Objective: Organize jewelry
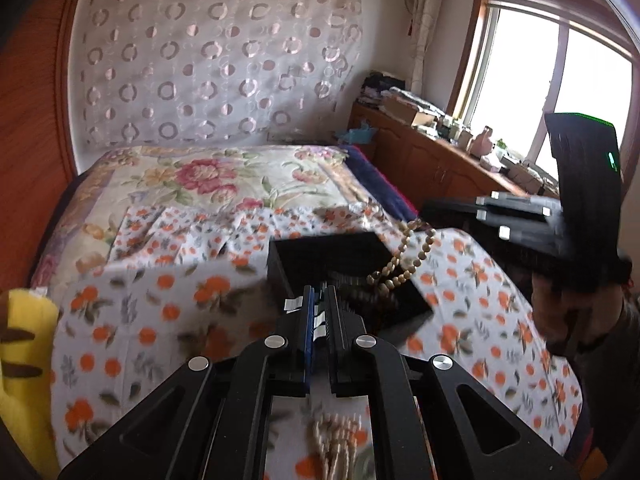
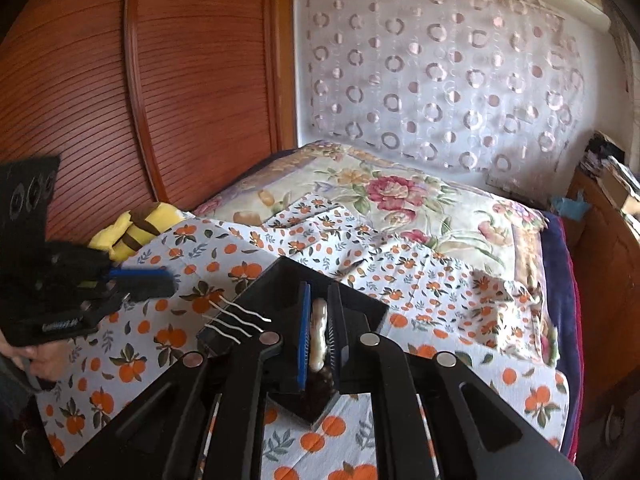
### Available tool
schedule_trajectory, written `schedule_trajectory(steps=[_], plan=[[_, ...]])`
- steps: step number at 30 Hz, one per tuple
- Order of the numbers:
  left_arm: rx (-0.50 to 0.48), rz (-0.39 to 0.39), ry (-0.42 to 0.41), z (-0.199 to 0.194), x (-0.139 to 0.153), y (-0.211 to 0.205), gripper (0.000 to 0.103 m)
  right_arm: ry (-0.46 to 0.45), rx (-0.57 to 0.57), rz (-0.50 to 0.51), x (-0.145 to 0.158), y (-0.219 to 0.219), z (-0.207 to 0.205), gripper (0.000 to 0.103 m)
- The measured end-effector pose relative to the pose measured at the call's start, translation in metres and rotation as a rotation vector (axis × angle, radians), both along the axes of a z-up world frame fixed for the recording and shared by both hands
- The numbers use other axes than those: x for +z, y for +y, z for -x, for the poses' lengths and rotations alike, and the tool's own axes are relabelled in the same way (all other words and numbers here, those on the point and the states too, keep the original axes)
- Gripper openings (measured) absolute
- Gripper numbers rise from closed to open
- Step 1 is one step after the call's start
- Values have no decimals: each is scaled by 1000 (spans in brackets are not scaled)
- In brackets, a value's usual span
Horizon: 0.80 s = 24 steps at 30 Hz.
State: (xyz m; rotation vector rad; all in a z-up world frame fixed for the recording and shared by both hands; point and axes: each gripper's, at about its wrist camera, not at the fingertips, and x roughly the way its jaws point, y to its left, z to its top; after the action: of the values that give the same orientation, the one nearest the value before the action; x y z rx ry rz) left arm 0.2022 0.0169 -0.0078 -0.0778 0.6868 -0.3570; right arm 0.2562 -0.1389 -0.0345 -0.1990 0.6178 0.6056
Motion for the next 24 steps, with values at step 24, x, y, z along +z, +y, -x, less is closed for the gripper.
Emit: schedule_trajectory(steps=[24], plan=[[49,-100,112,114,-71,14,10,74,-80,-16,-69,-32,150,11]])
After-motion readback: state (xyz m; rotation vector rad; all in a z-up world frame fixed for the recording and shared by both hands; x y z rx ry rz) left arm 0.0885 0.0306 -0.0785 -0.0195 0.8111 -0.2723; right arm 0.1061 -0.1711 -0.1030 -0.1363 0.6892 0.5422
